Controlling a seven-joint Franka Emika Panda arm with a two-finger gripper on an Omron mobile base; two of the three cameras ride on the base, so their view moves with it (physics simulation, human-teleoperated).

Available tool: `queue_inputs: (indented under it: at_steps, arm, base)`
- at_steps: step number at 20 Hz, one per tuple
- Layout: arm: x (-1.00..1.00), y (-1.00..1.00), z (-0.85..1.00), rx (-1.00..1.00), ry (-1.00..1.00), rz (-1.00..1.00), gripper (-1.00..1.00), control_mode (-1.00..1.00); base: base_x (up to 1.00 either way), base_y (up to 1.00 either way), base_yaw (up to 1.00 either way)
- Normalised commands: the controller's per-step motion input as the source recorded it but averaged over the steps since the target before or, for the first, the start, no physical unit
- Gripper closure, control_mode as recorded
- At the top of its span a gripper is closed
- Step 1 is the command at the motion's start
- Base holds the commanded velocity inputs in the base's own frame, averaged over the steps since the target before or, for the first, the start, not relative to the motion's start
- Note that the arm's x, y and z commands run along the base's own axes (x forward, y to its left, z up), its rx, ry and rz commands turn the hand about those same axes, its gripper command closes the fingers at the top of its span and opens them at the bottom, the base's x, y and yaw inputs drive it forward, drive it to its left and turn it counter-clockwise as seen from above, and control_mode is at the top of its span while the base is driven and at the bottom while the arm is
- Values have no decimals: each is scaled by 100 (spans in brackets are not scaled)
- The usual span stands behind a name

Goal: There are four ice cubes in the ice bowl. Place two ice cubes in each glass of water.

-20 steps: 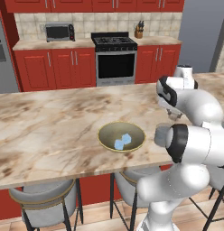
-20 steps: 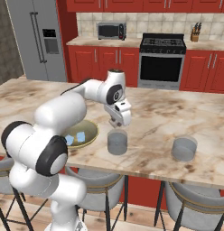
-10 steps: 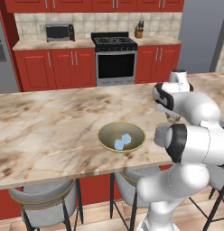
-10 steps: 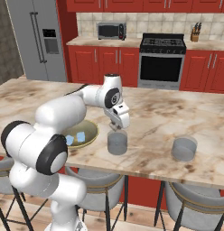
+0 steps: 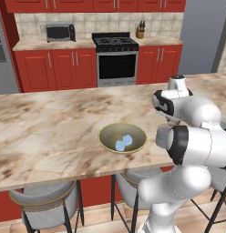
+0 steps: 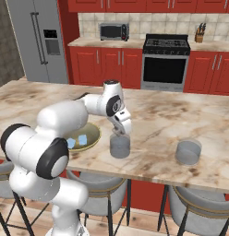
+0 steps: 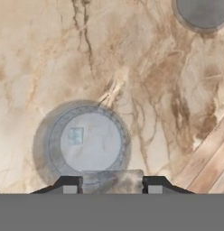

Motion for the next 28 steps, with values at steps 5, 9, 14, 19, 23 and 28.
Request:
queue_inputs:
  at_steps: [5,9,14,19,23,28]
  arm:
    - [27,0,-16,0,-16,0,100,-100]
    - [10,0,-8,0,-7,0,100,-100]
    - [1,0,-23,0,0,0,100,-100]
    - [7,0,-13,0,0,0,100,-100]
    - [4,0,-8,0,0,0,100,-100]
    - [5,0,-13,0,0,0,100,-100]
  base:
    - [0,0,0]
    - [0,0,0]
    - [0,0,0]
    - [0,0,0]
    - [0,0,0]
    - [0,0,0]
